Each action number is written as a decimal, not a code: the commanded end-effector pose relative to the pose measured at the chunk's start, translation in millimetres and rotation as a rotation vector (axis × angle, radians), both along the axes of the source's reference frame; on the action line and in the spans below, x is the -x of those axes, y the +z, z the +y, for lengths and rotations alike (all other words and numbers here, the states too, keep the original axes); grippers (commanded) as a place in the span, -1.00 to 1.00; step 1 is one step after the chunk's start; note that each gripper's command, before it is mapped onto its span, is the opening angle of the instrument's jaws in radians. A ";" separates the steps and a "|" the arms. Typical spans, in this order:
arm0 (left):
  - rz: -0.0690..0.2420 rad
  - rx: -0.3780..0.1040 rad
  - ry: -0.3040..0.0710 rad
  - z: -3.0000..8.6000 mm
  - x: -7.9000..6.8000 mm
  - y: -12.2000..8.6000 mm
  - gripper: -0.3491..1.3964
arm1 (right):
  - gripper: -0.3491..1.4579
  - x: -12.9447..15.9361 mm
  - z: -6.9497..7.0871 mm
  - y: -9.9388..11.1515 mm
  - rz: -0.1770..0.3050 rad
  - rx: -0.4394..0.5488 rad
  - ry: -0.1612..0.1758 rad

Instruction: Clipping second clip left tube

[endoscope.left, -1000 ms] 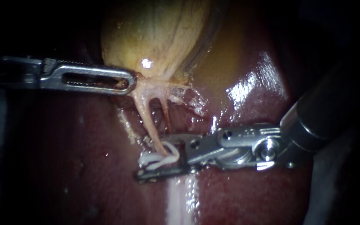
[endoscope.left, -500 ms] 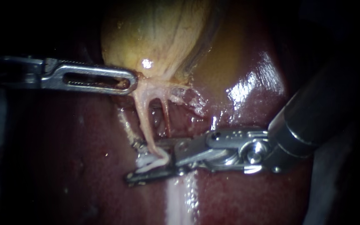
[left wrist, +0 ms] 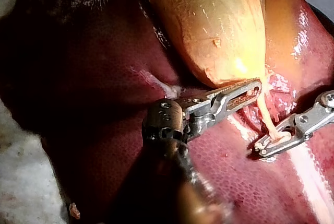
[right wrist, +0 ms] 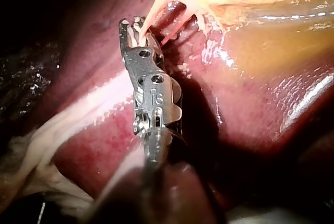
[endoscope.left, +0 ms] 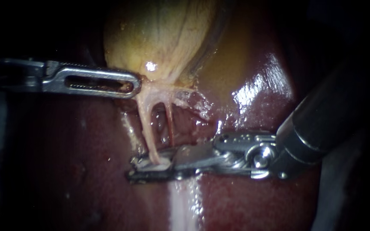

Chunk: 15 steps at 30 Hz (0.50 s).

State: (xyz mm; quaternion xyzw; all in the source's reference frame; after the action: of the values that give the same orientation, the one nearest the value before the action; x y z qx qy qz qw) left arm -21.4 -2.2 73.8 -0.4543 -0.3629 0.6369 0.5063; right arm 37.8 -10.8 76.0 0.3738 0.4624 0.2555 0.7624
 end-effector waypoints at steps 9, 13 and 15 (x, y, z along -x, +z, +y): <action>0.000 0.000 0.001 0.0 0.0 0.0 -1.00 | -1.00 0.5 0.0 0.1 -0.016 -0.024 -0.011; 0.000 0.000 0.001 0.1 -0.1 0.1 -1.00 | -1.00 0.4 -0.1 0.3 -0.016 -0.023 -0.013; 0.000 0.000 0.001 0.1 -0.1 0.1 -1.00 | -1.00 0.4 -0.1 0.4 -0.015 -0.022 -0.013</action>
State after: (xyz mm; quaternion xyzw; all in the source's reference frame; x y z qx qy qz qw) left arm -21.3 -2.1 73.9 -0.4542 -0.3627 0.6370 0.5064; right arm 37.4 -10.9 76.3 0.3837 0.4510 0.2588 0.7631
